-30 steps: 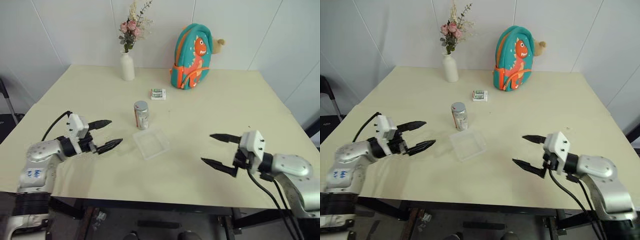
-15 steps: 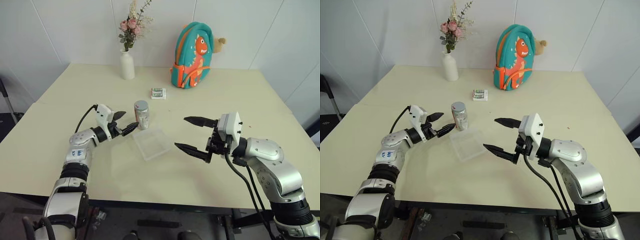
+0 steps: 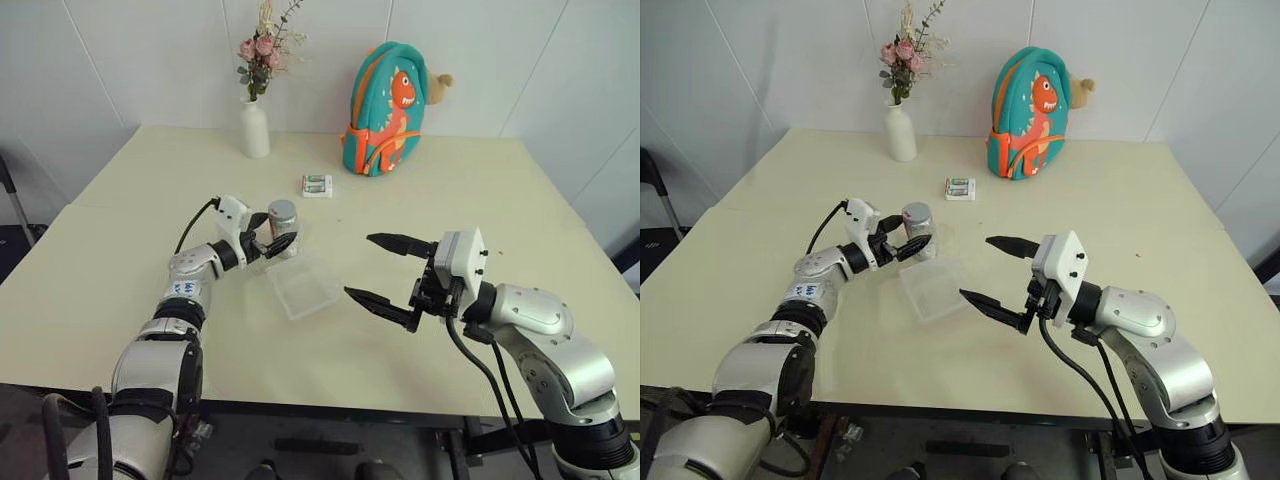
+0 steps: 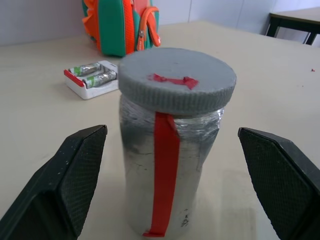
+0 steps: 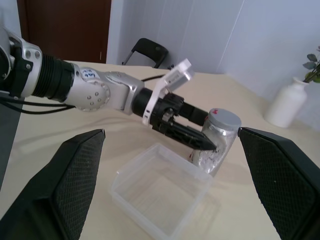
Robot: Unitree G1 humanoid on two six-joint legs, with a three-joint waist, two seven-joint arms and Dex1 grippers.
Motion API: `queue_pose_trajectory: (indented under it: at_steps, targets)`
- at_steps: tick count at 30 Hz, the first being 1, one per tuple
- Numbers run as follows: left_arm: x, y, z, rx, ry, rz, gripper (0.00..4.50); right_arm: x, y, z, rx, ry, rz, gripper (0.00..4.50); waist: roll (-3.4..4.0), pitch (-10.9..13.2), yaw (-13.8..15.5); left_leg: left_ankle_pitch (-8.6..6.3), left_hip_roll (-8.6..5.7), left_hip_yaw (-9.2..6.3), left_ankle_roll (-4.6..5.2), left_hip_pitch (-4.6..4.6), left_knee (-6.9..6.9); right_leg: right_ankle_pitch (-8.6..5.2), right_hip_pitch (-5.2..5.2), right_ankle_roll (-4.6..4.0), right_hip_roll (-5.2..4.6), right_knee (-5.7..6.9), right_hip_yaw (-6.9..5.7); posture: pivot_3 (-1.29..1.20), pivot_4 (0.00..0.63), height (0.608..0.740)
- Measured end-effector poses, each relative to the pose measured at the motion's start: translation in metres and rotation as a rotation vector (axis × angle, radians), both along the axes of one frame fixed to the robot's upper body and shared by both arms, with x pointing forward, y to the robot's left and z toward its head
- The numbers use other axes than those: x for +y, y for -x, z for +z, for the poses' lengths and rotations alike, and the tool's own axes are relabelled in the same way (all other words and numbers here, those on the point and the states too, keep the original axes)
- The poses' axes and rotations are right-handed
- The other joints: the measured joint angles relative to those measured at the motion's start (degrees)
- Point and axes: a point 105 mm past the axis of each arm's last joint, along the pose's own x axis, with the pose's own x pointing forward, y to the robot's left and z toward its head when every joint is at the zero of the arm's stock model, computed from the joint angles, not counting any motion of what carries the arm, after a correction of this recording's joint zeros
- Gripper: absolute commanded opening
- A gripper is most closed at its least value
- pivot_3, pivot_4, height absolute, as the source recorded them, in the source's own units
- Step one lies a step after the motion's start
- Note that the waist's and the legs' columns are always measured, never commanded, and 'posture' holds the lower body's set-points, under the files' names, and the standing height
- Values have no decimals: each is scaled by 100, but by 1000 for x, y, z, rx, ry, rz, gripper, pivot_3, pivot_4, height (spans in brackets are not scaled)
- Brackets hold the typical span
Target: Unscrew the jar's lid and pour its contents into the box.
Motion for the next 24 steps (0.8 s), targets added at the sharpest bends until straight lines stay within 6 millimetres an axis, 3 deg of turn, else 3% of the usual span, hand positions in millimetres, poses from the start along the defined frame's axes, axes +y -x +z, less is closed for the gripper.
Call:
queue_pose_trajectory:
  at_steps: [5, 8, 14, 24]
  targets:
    - [-8, -5, 0, 10, -21, 21, 4476, -2, 2, -1, 3, -6, -21, 4500, 0, 0, -1, 1, -1, 0, -1, -1, 1, 1, -1, 1, 0, 0, 0, 0, 150, 740]
    - [-10, -7, 1, 11, -30, 42, 3842, -3, 4, 0, 2, -11, -34, 4500, 0, 0, -4, 1, 0, 0, -1, -1, 1, 1, -3, 1, 0, 2, 0, 0, 150, 740]
    - [-9, -9, 1, 19, -38, 53, 2056, -6, 6, 0, 2, -24, -63, 4500, 0, 0, 4, 1, -1, 0, -2, -2, 1, 1, -3, 1, 0, 2, 0, 0, 150, 740]
    - [-3, -10, 1, 41, 5, 72, 2056, -7, 5, 0, 9, -25, -73, 4500, 0, 0, -8, 7, -1, 0, -7, 1, 3, 1, -5, 1, 0, 17, 0, 0, 150, 740]
